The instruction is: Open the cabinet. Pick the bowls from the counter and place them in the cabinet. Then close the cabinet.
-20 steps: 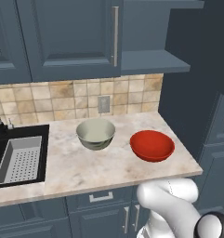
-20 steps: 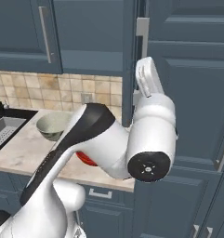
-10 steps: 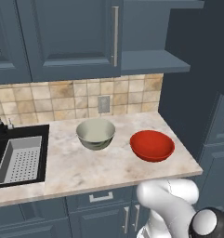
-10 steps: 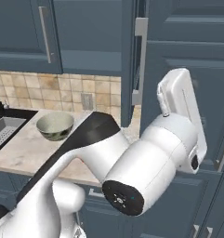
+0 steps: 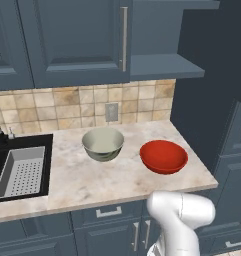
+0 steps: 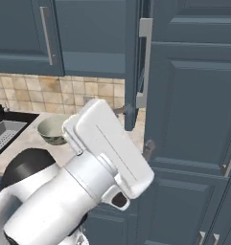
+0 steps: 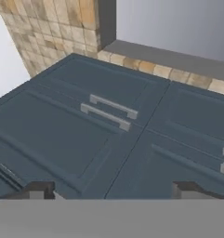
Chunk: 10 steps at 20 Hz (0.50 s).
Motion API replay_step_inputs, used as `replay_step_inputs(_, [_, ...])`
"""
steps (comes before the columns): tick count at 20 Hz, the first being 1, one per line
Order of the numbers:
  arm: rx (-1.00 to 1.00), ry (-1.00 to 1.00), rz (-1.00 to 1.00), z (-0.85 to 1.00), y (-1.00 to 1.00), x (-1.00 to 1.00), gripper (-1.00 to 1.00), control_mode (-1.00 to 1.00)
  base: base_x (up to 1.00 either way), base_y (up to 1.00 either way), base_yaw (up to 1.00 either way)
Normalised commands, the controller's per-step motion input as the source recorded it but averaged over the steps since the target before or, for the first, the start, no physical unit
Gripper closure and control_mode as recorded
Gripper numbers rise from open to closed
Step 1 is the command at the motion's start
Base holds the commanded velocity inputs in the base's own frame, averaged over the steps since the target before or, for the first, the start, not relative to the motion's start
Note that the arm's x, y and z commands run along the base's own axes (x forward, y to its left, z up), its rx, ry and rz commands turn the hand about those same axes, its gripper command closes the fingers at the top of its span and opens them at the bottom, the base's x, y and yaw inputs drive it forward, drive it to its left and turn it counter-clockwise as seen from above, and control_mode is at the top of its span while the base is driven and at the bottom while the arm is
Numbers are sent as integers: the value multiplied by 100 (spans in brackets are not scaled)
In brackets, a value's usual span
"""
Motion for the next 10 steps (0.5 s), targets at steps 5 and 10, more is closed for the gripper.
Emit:
replay_step_inputs(5, [-23,-10,-8,-21,100,-29,-100,-100,0,0,0])
replay_step_inputs(10, [-18,-8,-2,8,95,-7,-100,-100,0,0,0])
